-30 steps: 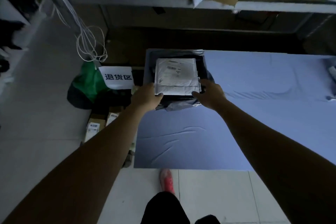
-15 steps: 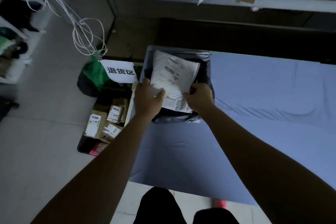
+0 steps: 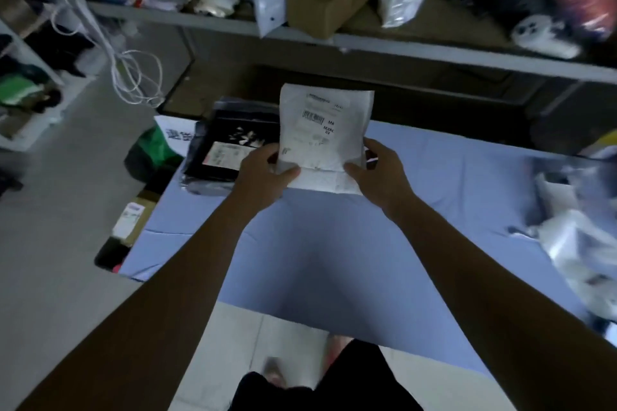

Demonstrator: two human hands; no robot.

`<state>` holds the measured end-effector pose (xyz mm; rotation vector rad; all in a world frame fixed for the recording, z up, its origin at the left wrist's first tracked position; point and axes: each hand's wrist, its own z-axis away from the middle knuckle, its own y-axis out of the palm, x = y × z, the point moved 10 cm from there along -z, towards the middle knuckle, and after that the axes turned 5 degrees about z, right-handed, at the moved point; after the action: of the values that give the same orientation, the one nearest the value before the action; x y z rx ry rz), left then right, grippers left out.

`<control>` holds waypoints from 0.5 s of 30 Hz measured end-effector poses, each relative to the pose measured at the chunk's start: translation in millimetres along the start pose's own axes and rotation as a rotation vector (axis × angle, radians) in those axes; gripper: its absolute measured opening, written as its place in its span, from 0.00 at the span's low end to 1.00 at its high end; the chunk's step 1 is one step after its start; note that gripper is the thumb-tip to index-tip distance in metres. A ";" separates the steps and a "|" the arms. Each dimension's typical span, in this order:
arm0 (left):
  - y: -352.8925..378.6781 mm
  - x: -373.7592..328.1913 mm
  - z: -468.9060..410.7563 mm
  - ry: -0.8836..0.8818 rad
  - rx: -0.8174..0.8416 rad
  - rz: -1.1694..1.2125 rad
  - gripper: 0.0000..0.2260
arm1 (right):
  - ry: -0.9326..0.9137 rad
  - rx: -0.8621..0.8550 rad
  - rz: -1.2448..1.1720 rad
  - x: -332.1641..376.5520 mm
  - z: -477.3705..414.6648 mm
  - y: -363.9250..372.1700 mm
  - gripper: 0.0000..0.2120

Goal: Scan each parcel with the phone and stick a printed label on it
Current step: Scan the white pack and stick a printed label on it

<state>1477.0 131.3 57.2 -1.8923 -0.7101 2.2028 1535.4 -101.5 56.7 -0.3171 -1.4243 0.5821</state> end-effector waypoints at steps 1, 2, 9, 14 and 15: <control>16.9 -7.3 10.4 0.010 0.024 0.033 0.15 | 0.011 -0.018 0.007 -10.9 11.6 -20.6 0.29; 34.6 -12.9 20.9 0.016 0.047 0.055 0.14 | 0.030 -0.031 0.009 -23.6 24.4 -38.9 0.29; 173.8 -14.6 104.3 0.047 0.264 0.034 0.25 | 0.246 -0.209 0.028 -138.2 141.8 -131.4 0.27; 242.6 -10.4 160.5 0.058 0.278 0.035 0.16 | 0.342 -0.222 0.138 -212.8 199.9 -163.1 0.23; 254.8 -9.3 167.0 0.046 0.276 0.022 0.14 | 0.360 -0.222 0.148 -227.3 205.2 -168.9 0.23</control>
<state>1365.6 -137.9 -32.5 -1.8114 -0.3561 2.1338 1356.5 -393.8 -13.4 -0.6741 -1.1221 0.4585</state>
